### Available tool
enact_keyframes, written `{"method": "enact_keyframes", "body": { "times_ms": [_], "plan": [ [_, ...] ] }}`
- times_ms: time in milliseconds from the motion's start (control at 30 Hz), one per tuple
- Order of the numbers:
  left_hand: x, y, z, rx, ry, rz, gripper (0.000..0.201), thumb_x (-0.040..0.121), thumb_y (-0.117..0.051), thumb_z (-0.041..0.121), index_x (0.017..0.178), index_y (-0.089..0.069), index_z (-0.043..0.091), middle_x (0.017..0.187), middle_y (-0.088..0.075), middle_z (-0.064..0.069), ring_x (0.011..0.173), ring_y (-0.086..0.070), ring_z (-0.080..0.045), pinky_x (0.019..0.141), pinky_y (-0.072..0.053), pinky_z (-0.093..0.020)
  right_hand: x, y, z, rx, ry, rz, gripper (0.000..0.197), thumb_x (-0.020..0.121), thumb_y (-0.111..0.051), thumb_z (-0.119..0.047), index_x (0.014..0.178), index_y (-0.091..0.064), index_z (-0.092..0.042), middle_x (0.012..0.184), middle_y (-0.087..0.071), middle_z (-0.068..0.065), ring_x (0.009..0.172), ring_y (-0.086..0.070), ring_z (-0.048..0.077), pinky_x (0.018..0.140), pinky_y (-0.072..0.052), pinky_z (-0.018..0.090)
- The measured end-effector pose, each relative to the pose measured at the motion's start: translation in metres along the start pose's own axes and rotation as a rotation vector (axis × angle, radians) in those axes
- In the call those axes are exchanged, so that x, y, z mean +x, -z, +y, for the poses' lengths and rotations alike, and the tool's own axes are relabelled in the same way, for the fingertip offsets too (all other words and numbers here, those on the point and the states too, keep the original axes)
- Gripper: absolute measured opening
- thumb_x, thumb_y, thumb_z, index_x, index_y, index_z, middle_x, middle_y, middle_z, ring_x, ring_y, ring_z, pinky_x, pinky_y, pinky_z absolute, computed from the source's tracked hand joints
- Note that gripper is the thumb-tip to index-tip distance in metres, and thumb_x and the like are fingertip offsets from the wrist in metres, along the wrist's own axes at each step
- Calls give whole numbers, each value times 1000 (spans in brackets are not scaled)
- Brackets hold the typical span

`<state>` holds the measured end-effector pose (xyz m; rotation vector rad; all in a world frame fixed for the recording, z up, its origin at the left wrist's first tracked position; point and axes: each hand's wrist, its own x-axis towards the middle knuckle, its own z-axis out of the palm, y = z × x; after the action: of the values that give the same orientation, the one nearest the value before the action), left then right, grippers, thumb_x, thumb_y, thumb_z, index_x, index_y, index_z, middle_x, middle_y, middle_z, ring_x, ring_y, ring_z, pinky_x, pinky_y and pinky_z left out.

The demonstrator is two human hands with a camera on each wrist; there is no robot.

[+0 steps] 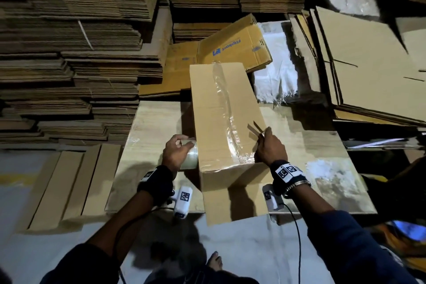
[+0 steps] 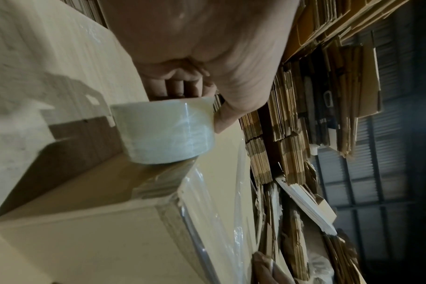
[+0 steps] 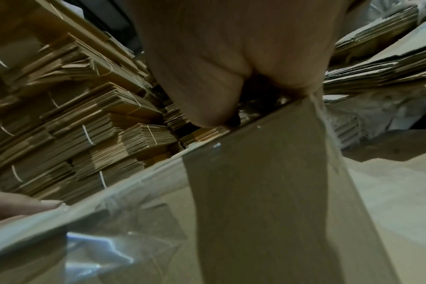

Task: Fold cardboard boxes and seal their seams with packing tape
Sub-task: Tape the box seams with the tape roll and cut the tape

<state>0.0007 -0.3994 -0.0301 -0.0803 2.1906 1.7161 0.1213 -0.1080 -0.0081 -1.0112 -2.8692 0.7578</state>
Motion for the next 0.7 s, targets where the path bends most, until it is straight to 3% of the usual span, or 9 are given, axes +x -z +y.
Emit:
{"method": "enact_keyframes", "body": {
  "times_ms": [67, 133, 267, 367, 467, 533, 633, 700],
  "plan": [
    [-18, 1, -4, -21, -22, -27, 40, 64, -83, 45, 96, -73, 24, 105, -80, 0, 103, -73, -28, 97, -58, -54, -17, 3, 5, -14, -9, -10, 47, 98, -51, -21, 137, -32, -5, 108, -61, 24, 94, -65, 46, 73, -46, 44],
    [-37, 2, -8, -34, -27, -63, 32, 69, -82, 34, 95, -73, 17, 103, -80, -3, 102, -74, -30, 94, -58, -53, -37, 5, 15, -36, -2, -31, 48, 94, -54, -21, 134, -31, -9, 104, -60, 21, 89, -65, 44, 73, -50, 46],
    [-67, 3, -18, 10, 25, -125, 32, 68, -85, 26, 95, -75, 12, 102, -79, -3, 101, -73, -23, 92, -56, -42, -65, 14, 38, -137, 25, -90, 40, 97, -52, -28, 128, -32, -13, 98, -61, 16, 80, -64, 37, 69, -51, 42],
    [-80, 0, -18, 46, 37, -196, 25, 78, -87, 13, 98, -75, 5, 103, -78, -5, 97, -71, -19, 82, -52, -32, -68, 26, 41, -191, 1, -98, 28, 104, -45, -29, 125, -39, -11, 108, -63, 19, 92, -65, 38, 71, -47, 41],
    [-81, 0, -12, 86, 20, -197, 28, 70, -86, 27, 95, -77, 16, 101, -78, 3, 99, -72, -18, 90, -55, -39, -60, 32, 28, -283, 37, 22, 44, 100, -50, -24, 137, -39, -5, 127, -56, 18, 116, -55, 40, 79, -52, 50],
    [-73, 3, -8, 79, 11, -149, 30, 67, -81, 35, 92, -77, 21, 100, -78, 3, 99, -73, -21, 93, -56, -45, -49, 34, 11, -344, 65, 75, 55, 96, -54, -22, 145, -36, -3, 131, -54, 18, 121, -50, 40, 82, -52, 54],
    [-47, 10, 0, 72, -29, -73, 30, 67, -81, 41, 92, -75, 26, 101, -79, 1, 96, -75, -24, 91, -60, -50, -22, 31, -9, -308, 86, 64, 47, 95, -58, -23, 134, -43, -1, 128, -52, 20, 120, -48, 41, 85, -50, 54],
    [-25, 12, 12, 79, -16, -13, 32, 69, -84, 43, 95, -73, 28, 101, -78, 2, 96, -75, -26, 87, -62, -48, 0, 25, -21, -222, 90, 56, 44, 99, -56, -27, 131, -43, 1, 128, -48, 22, 121, -47, 43, 93, -47, 54]
  ]
}}
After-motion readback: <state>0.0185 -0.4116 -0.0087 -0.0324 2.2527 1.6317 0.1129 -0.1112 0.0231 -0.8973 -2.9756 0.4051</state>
